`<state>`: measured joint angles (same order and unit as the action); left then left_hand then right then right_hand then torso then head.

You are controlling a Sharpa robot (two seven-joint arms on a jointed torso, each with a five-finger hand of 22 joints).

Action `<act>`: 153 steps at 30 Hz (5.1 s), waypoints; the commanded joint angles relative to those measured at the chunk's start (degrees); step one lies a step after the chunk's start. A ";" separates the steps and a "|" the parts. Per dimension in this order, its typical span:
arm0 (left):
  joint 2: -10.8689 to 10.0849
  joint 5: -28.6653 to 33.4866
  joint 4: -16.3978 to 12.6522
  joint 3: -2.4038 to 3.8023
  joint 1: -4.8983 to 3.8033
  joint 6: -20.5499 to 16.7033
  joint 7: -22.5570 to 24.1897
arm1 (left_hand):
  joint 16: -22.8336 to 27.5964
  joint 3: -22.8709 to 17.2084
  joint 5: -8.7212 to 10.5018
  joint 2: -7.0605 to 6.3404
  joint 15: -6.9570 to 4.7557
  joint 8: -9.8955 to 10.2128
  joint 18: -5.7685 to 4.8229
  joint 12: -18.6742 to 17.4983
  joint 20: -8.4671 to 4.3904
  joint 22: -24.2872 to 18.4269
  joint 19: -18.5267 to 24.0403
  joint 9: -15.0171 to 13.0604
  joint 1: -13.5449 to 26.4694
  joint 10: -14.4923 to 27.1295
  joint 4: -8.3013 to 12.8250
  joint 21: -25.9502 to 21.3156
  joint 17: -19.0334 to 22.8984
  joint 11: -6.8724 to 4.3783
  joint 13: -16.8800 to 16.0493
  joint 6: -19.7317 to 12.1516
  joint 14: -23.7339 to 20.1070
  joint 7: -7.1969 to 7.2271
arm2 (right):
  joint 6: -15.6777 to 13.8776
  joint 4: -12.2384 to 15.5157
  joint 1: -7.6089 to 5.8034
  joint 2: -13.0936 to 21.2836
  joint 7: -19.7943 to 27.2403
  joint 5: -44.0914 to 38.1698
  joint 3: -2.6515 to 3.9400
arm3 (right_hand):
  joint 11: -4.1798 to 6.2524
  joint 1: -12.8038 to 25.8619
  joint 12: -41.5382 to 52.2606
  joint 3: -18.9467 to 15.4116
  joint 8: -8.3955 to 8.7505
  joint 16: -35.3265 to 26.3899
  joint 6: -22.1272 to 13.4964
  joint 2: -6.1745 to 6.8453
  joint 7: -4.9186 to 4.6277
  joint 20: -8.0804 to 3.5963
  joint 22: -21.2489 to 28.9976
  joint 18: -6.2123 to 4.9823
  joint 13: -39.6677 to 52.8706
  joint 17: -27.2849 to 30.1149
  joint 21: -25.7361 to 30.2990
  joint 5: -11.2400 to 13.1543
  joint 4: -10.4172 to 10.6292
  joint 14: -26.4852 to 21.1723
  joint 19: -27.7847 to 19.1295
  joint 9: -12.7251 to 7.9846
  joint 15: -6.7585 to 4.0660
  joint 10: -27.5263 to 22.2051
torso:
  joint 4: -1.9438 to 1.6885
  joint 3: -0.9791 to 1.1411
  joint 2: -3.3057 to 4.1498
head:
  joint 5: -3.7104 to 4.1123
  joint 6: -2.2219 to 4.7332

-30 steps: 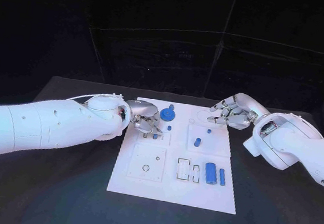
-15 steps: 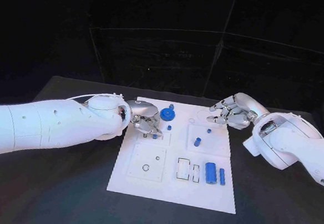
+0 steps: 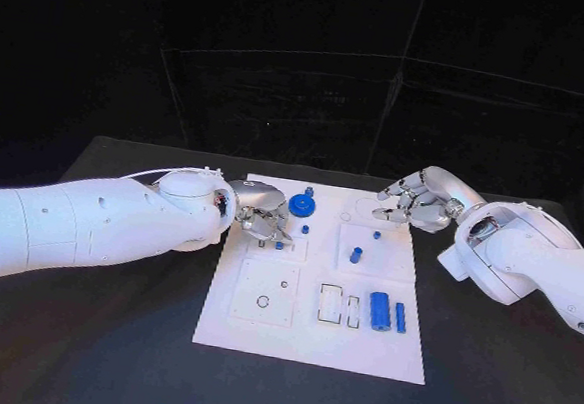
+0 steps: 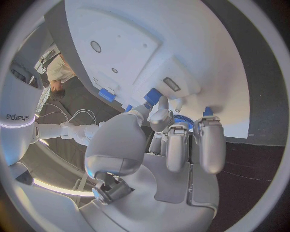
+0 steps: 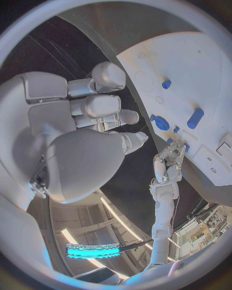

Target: Assemble the parts on the task board

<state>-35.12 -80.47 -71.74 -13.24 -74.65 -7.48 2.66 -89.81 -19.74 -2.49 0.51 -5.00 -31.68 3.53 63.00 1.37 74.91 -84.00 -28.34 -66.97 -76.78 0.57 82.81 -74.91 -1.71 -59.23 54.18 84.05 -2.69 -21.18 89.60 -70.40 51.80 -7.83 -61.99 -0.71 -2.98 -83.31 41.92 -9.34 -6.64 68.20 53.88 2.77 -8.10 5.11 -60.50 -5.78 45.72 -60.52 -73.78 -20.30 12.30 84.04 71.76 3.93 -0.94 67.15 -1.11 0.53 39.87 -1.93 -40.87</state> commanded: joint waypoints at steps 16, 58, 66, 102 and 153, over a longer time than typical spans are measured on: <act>0.13 -0.20 0.34 -0.01 -0.04 0.21 0.40 | -0.19 -5.07 -0.18 -0.59 0.30 1.59 -1.14 -1.60 -0.18 4.50 -1.44 0.78 1.73 0.52 3.88 0.11 -15.09 0.48 1.31 -0.75 5.95 -0.40 | 0.16 0.06 -0.09 -0.02 0.67 0.37 0.03 | -0.10 0.66 0.12 -0.61 -0.45 -0.54 -0.48 -0.53 -0.07 0.01 0.39 -0.49 -0.27 0.29 0.54 -0.34 0.48 0.03 -0.51 0.01 -0.30 0.05 | -0.02 0.01 0.01 | 0.10 -0.04; -0.01 5.70 -0.12 0.00 -0.04 -3.85 -5.00 | -0.19 4.02 -0.19 -3.01 1.83 8.89 -0.97 -4.60 1.47 4.07 -1.15 5.73 4.93 2.35 -2.33 -0.38 -15.09 2.39 4.41 -0.85 5.95 -2.65 | 0.25 -0.01 -0.09 0.01 0.63 0.62 0.03 | -0.15 1.35 0.21 -1.10 -0.53 -0.97 -0.63 -0.67 -0.11 0.05 0.85 -0.57 -0.39 0.57 0.91 -0.36 1.12 0.04 -0.66 0.00 -0.26 -0.13 | -0.03 0.01 -0.02 | 0.43 0.01; -0.31 8.63 -0.83 0.01 -0.03 -5.75 -4.45 | -0.19 6.72 -0.20 -3.24 1.97 9.80 -0.96 -4.51 1.68 4.13 -1.17 6.46 5.89 2.20 -4.24 -0.40 -15.09 2.49 4.40 -0.40 5.95 -2.70 | 0.24 -0.13 -0.09 -0.01 0.63 0.73 0.03 | -0.16 1.40 0.23 -1.17 -0.54 -1.02 -0.64 -0.65 -0.12 0.05 0.92 -0.58 -0.40 0.60 0.97 -0.29 1.17 0.04 -0.69 0.01 -0.25 -0.15 | -0.02 0.00 -0.05 | 0.39 0.16; -2.14 21.05 2.94 3.66 -6.11 22.21 -17.70 | -0.19 17.72 -0.17 -1.71 1.02 6.71 -0.08 -1.83 0.87 0.64 0.54 4.73 9.32 1.71 -13.95 -3.35 -15.09 1.25 1.96 2.57 5.95 -1.16 | 0.57 -0.83 -0.10 -0.32 0.45 0.97 0.03 | -0.17 1.63 0.47 -1.33 -0.60 -1.00 -0.66 -0.71 -0.12 0.06 0.83 -0.56 -0.26 0.48 0.96 -0.22 1.39 0.08 -0.59 0.01 -0.24 -0.10 | 0.09 0.01 0.10 | 0.06 1.26; 11.99 16.40 20.72 3.75 -4.93 26.18 -25.46 | -0.19 21.75 -0.26 1.16 0.95 3.17 -0.09 -1.46 0.79 0.62 0.46 1.28 2.75 2.37 -14.72 -3.73 -15.09 1.28 1.87 -0.18 5.95 -1.13 | 0.57 -1.48 -0.10 -1.79 0.61 0.98 0.03 | -0.16 1.62 0.45 -1.37 -0.63 -1.03 -0.65 -0.75 -0.11 0.07 0.87 -0.56 -0.32 0.48 1.00 -0.28 1.44 0.10 -0.60 0.02 -0.25 -0.13 | -0.02 0.04 -0.01 | -0.29 0.79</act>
<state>-23.26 -63.76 -51.13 -9.54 -79.52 19.57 -23.17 -89.81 1.89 -2.48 1.60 -3.79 -28.15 3.53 61.18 2.28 74.91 -83.48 -27.00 -63.76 -74.73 -14.38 79.32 -74.90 -0.52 -57.31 54.33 84.06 -3.87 -20.82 88.07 -70.40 50.08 -7.63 -61.10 -0.71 -2.98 -82.24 42.27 -10.60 -7.09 67.48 53.68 2.17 -8.31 5.12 -59.65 -5.78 45.41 -59.98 -73.08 -20.30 13.56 84.04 71.36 3.93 -0.94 67.15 -1.13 0.54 39.86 -2.25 -40.03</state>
